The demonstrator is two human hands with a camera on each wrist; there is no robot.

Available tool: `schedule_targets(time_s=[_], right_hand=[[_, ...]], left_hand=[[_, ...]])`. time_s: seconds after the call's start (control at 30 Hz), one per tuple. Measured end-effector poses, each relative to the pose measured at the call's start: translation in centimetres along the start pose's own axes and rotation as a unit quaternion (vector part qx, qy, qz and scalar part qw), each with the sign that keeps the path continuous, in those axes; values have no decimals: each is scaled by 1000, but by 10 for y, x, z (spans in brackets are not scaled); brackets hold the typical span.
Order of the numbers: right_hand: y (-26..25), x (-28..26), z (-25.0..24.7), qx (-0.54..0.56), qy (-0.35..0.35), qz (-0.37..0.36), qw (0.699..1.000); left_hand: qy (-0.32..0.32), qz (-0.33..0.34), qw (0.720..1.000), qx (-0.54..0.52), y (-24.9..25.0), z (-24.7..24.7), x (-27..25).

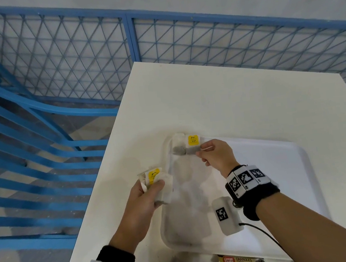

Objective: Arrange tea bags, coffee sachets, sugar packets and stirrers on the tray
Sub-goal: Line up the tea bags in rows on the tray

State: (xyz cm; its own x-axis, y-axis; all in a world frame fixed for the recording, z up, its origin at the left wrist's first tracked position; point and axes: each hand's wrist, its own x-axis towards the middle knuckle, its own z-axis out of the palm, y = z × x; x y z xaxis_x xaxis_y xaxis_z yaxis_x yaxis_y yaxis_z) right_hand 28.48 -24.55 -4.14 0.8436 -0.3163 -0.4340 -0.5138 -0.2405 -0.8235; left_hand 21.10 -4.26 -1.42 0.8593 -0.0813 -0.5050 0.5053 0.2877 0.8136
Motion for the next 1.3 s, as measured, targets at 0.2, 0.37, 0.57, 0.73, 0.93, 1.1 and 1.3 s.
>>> schedule_targets(time_s=[0.2,0.37,0.57,0.73,0.93,1.1,1.3], right_hand=[[-1,2,2,-18,13,-6,1000],[-1,7,7,-34,16,-17,999],[1,8,6,-64,33,-34,997],[-12,-20,5,-65,-33,-103,992],[-22,-65,5,-6,-234,-93,968],[-13,-72,9,13,-245,-105,964],[-13,-70,3,82,-217,-85,969]], left_hand=[[-6,0,1000,-3,0,-1,1],[-9,-1,1000,-18,1,-1,2],[-10,3,999,-34,4,3,4],[-5,11,999,-53,7,7,8],[-25,33,999,-33,9,12,8],[-36,36,998,-25,9,16,5],[-36,21,999,-13,4,14,3]])
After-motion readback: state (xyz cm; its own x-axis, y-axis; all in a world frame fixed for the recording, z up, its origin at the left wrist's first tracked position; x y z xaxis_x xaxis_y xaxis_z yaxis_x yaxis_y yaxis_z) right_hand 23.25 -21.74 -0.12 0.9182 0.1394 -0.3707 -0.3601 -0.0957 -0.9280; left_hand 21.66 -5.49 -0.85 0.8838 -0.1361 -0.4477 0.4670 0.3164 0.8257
